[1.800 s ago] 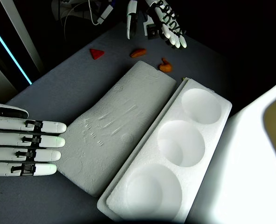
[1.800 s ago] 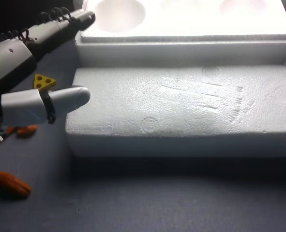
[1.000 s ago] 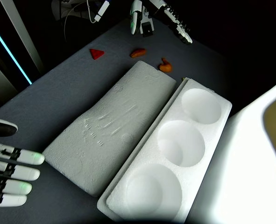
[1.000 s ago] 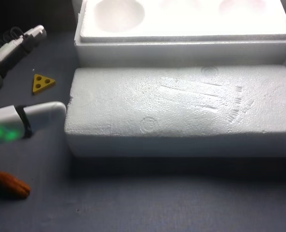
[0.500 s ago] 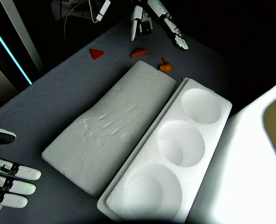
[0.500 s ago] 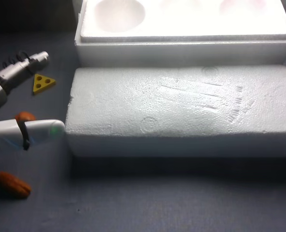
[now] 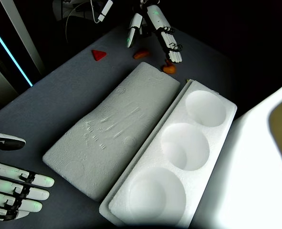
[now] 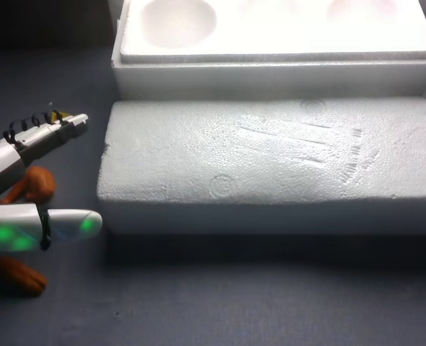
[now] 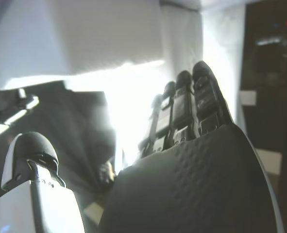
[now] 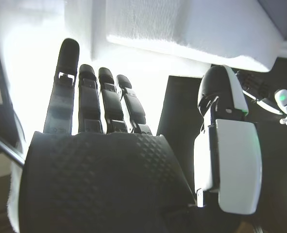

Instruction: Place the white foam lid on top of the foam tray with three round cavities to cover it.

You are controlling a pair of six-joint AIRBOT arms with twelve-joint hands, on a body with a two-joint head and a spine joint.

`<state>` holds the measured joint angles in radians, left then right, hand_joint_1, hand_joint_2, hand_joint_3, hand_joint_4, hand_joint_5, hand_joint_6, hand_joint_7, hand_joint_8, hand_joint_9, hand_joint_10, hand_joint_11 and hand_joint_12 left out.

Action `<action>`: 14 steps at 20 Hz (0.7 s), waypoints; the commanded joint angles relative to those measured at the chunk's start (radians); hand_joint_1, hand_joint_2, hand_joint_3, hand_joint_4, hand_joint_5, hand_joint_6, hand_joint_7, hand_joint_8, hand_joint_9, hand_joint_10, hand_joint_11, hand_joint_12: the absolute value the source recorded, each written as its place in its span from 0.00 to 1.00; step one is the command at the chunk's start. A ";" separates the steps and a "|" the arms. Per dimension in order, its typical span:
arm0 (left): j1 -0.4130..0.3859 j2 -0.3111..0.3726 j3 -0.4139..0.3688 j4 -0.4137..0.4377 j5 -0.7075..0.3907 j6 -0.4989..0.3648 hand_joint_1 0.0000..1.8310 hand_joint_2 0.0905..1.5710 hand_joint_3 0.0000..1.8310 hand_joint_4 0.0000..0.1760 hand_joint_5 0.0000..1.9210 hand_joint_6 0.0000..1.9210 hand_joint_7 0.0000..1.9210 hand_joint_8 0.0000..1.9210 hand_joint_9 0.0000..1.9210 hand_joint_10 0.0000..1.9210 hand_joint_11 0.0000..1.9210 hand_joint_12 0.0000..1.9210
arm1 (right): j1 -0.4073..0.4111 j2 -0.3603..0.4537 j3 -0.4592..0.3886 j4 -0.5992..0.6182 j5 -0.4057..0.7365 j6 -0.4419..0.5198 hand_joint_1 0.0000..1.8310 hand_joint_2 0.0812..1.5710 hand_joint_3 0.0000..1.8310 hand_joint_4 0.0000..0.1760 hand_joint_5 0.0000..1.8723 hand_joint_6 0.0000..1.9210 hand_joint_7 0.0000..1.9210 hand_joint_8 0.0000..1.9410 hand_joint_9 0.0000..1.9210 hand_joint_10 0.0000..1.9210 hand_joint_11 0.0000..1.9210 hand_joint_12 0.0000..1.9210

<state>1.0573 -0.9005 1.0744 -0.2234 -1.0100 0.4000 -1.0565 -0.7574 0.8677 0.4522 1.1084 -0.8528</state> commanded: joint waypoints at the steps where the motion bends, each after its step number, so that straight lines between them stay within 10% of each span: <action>1: -0.010 -0.004 0.006 -0.010 -0.098 -0.004 0.27 0.58 0.00 0.00 0.00 0.00 0.00 0.00 0.00 0.00 0.00 0.00 | 0.011 0.003 0.011 0.003 0.098 0.001 0.32 0.69 0.00 0.00 0.00 0.00 0.00 0.00 0.00 0.00 0.00 0.38; 6: -0.018 -0.028 0.017 -0.038 -0.092 0.026 0.29 0.59 0.00 0.00 0.00 0.00 0.00 0.00 0.00 0.00 0.00 0.00 | 0.030 -0.026 0.034 0.012 0.068 -0.005 0.31 0.69 0.00 0.00 0.00 0.00 0.00 0.00 0.00 0.00 0.00 0.01; 14: -0.034 -0.068 0.042 -0.073 -0.073 0.051 0.29 0.59 0.00 0.00 0.00 0.00 0.00 0.00 0.00 0.00 0.00 0.00 | 0.058 -0.090 0.079 0.068 0.042 -0.012 0.33 0.70 0.00 0.00 0.00 0.00 0.00 0.00 0.00 0.00 0.00 0.00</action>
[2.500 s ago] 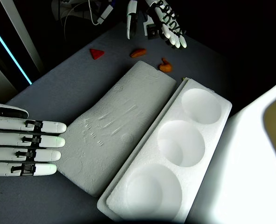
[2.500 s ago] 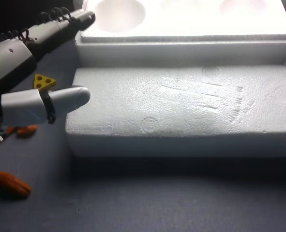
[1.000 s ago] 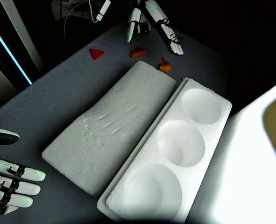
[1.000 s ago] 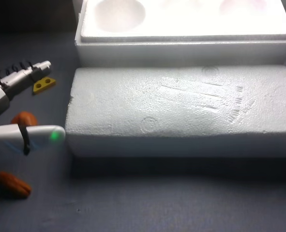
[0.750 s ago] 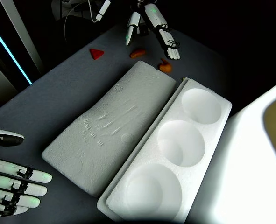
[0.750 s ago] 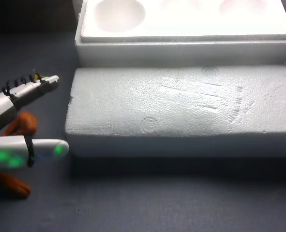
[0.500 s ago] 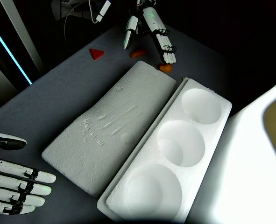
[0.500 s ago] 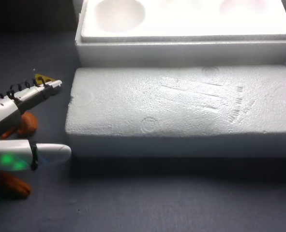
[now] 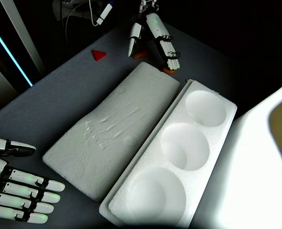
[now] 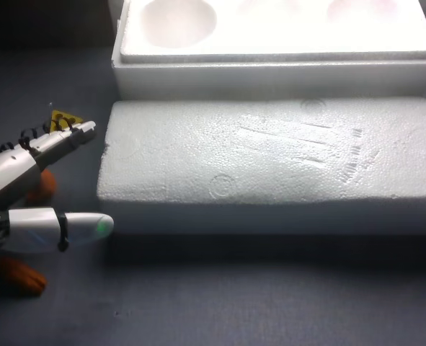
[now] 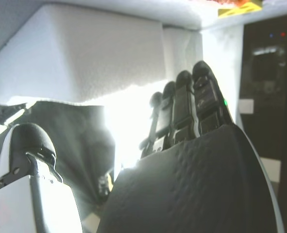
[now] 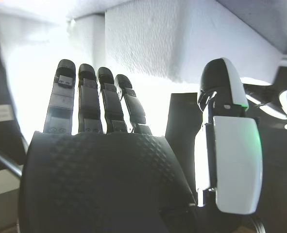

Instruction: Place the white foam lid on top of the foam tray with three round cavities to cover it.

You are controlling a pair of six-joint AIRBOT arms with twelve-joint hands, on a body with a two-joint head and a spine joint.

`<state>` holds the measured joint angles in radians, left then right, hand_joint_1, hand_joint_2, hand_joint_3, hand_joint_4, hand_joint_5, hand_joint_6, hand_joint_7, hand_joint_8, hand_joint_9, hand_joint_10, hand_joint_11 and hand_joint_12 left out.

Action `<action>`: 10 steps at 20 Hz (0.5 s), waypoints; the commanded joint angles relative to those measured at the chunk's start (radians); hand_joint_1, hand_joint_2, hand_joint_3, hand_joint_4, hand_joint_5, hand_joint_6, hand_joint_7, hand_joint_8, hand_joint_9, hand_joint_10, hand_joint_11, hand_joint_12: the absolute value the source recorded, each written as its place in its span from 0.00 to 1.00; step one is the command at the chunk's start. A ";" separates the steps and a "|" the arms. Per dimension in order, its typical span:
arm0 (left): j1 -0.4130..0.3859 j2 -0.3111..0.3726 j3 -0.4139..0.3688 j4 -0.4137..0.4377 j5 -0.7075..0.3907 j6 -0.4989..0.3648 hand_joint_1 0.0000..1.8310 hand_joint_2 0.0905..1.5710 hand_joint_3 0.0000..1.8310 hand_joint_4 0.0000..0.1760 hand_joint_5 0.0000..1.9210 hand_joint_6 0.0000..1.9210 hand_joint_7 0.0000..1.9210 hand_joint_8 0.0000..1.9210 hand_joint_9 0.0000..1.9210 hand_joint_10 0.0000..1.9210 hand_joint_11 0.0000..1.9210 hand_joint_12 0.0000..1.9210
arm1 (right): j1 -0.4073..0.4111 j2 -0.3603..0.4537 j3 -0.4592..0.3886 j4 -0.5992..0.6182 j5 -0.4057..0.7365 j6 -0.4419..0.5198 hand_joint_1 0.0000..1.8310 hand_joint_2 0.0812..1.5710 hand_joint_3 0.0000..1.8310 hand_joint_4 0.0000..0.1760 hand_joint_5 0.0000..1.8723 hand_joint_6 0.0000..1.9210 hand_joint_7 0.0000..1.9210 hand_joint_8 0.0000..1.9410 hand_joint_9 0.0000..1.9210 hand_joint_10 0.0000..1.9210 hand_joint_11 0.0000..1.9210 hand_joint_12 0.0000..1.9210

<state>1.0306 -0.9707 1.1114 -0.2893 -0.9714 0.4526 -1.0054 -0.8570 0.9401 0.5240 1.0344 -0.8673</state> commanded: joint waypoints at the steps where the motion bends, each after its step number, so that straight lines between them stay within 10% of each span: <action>1: -0.011 -0.005 0.010 -0.012 -0.111 -0.002 0.30 0.59 0.00 0.00 0.00 0.00 0.00 0.00 0.00 0.00 0.00 0.00 | 0.009 0.006 0.009 0.002 0.114 -0.001 0.33 0.70 0.00 0.00 0.00 0.00 0.00 0.00 0.00 0.00 0.00 0.00; 10: -0.034 -0.036 0.028 -0.017 -0.094 0.000 0.30 0.58 0.00 0.00 0.02 0.01 0.00 0.00 0.00 0.00 0.00 0.00 | 0.046 -0.049 0.051 0.030 0.073 -0.009 0.33 0.71 0.00 0.00 0.00 0.00 0.00 0.00 0.00 0.00 0.02 0.01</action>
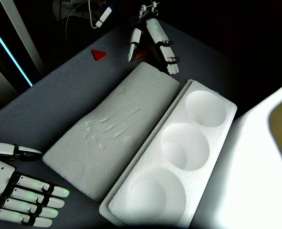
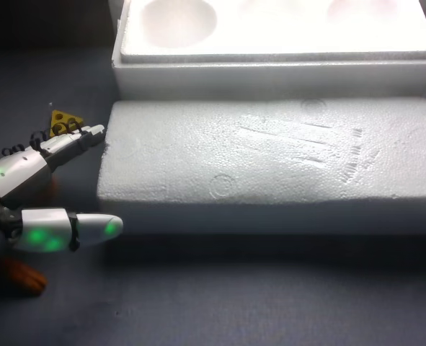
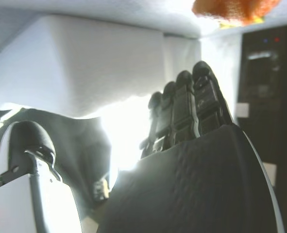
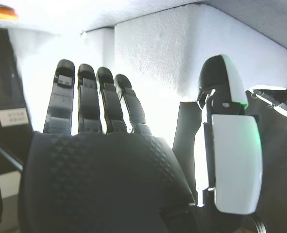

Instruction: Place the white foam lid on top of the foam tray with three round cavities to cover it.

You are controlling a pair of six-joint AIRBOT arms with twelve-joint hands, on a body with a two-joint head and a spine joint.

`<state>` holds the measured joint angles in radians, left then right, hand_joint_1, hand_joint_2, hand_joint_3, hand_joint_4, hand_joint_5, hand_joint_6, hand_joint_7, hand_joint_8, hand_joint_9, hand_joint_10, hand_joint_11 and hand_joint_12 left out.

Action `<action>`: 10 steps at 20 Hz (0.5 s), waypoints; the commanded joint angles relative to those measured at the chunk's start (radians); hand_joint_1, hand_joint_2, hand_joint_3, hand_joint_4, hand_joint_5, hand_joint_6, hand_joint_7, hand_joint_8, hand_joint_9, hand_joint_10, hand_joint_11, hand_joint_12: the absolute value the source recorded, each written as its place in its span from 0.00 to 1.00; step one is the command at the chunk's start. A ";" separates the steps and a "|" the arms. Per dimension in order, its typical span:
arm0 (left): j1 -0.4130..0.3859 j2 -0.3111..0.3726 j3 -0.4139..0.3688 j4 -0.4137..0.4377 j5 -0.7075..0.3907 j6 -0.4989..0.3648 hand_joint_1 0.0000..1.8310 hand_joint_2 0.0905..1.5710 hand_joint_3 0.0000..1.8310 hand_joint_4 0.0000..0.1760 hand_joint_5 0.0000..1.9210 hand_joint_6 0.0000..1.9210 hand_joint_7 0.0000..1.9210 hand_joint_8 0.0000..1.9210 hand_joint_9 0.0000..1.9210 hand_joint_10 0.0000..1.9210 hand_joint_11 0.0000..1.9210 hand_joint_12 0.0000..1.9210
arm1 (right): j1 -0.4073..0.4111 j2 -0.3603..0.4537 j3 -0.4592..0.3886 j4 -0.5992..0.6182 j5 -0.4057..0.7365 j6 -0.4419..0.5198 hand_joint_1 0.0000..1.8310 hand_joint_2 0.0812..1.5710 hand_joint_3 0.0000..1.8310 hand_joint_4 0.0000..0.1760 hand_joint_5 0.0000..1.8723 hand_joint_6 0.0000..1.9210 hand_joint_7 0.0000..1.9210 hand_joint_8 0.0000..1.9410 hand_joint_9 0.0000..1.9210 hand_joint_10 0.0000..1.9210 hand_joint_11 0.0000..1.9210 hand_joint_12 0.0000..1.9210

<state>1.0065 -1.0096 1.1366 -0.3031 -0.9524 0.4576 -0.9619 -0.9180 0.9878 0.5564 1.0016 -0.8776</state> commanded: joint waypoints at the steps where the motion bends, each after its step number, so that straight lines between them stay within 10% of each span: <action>1: -0.013 -0.001 0.005 -0.003 -0.111 -0.005 0.30 0.58 0.00 0.00 0.02 0.01 0.00 0.00 0.00 0.00 0.00 0.00 | 0.006 0.005 0.009 0.002 0.103 0.002 0.33 0.71 0.00 0.00 0.00 0.00 0.00 0.00 0.00 0.00 0.01 0.01; 4: -0.022 -0.016 0.013 -0.004 -0.108 -0.008 0.30 0.59 0.00 0.00 0.02 0.00 0.00 0.00 0.00 0.00 0.00 0.00 | 0.016 -0.013 0.021 0.012 0.098 0.002 0.34 0.71 0.00 0.00 0.00 0.00 0.00 0.00 0.00 0.00 0.00 0.41; 10: -0.030 -0.031 0.017 0.005 -0.123 -0.031 0.30 0.62 0.01 0.00 0.06 0.02 0.00 0.00 0.00 0.00 0.00 0.00 | 0.025 -0.020 0.019 0.002 0.112 0.009 0.35 0.71 0.00 0.00 0.00 0.00 0.00 0.00 0.00 0.00 0.00 0.01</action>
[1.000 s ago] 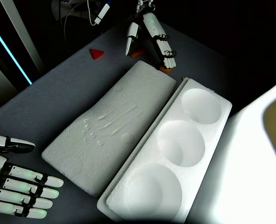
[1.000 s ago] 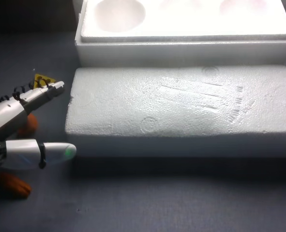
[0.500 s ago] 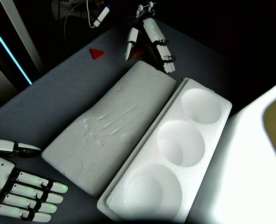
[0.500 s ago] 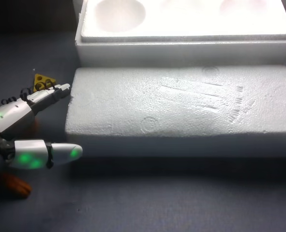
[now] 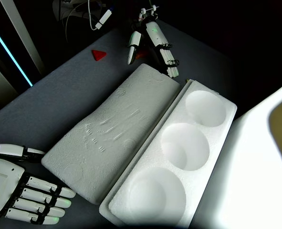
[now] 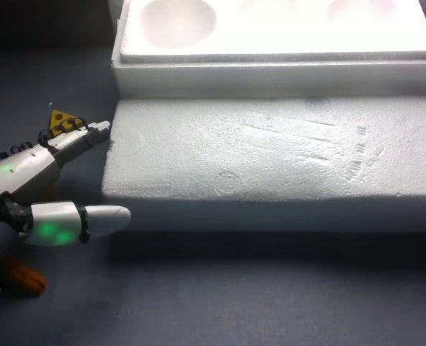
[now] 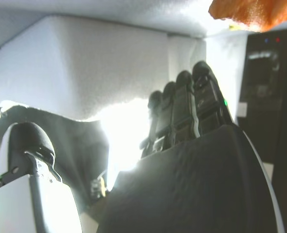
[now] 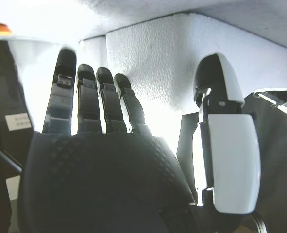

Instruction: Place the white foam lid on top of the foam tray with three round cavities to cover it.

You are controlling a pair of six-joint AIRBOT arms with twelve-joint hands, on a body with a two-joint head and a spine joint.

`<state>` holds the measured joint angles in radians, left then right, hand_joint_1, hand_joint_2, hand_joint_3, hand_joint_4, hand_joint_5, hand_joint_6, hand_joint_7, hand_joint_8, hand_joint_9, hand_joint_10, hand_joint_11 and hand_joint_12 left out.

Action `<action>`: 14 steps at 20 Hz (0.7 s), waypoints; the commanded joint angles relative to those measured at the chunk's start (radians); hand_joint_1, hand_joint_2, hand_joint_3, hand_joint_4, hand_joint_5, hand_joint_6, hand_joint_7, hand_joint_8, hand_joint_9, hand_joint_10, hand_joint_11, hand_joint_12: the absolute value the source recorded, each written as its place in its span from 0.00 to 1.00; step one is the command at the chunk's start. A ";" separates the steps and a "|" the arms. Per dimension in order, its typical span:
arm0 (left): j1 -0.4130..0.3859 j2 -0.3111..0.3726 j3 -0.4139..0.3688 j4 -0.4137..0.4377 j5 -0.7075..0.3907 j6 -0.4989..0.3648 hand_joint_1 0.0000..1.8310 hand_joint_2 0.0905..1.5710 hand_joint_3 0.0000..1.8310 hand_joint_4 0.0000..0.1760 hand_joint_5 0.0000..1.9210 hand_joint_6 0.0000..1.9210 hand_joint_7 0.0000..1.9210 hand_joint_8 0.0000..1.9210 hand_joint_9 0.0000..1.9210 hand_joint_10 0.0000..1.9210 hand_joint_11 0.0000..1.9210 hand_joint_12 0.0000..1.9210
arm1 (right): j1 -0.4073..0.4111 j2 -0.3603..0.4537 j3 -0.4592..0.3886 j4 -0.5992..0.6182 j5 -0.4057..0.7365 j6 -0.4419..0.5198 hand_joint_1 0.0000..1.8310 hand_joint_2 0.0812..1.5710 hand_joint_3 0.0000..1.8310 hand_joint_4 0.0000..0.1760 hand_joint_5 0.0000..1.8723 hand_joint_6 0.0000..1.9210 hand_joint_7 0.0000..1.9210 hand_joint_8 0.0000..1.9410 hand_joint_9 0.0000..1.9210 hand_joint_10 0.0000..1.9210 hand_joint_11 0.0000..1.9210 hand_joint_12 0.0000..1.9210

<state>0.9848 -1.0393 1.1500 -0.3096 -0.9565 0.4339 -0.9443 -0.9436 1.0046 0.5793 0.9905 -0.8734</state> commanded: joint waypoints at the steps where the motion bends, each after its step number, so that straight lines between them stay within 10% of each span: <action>1: -0.008 -0.001 0.000 0.013 -0.129 -0.012 0.28 0.65 0.02 0.00 0.08 0.02 0.00 0.00 0.00 0.00 0.00 0.00 | 0.008 0.005 0.000 -0.027 0.128 0.010 0.33 0.73 0.01 0.00 0.03 0.01 0.00 0.00 0.00 0.00 0.01 0.00; 3: 0.000 0.000 -0.008 0.020 -0.145 -0.021 0.28 0.65 0.02 0.00 0.08 0.02 0.00 0.00 0.00 0.00 0.00 0.00 | 0.008 0.009 -0.007 -0.036 0.140 0.017 0.32 0.74 0.01 0.00 0.04 0.01 0.00 0.00 0.00 0.00 0.03 0.01; 5: 0.011 0.004 -0.019 0.025 -0.169 -0.034 0.30 0.66 0.01 0.00 0.09 0.02 0.00 0.00 0.00 0.00 0.00 0.00 | 0.008 0.020 -0.020 -0.044 0.155 0.020 0.31 0.77 0.00 0.00 0.07 0.00 0.02 0.00 0.01 0.00 0.00 0.44; 12: 0.064 0.057 -0.095 0.053 -0.279 -0.055 0.32 0.66 0.01 0.00 0.10 0.02 0.00 0.00 0.00 0.00 0.00 0.00 | -0.002 0.085 -0.100 -0.087 0.234 0.026 0.25 0.76 0.00 0.00 0.05 0.00 0.00 0.00 0.00 0.00 0.00 0.47; 14: 0.083 0.076 -0.122 0.059 -0.322 -0.061 0.31 0.67 0.01 0.00 0.09 0.01 0.00 0.00 0.00 0.00 0.00 0.00 | -0.023 0.111 -0.127 -0.099 0.271 0.034 0.24 0.76 0.00 0.00 0.06 0.00 0.05 0.01 0.04 0.03 0.00 0.67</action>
<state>1.0760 -0.9627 1.0294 -0.3099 -1.1305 0.3836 -0.9749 -0.8391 0.8757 0.5308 1.1160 -0.8524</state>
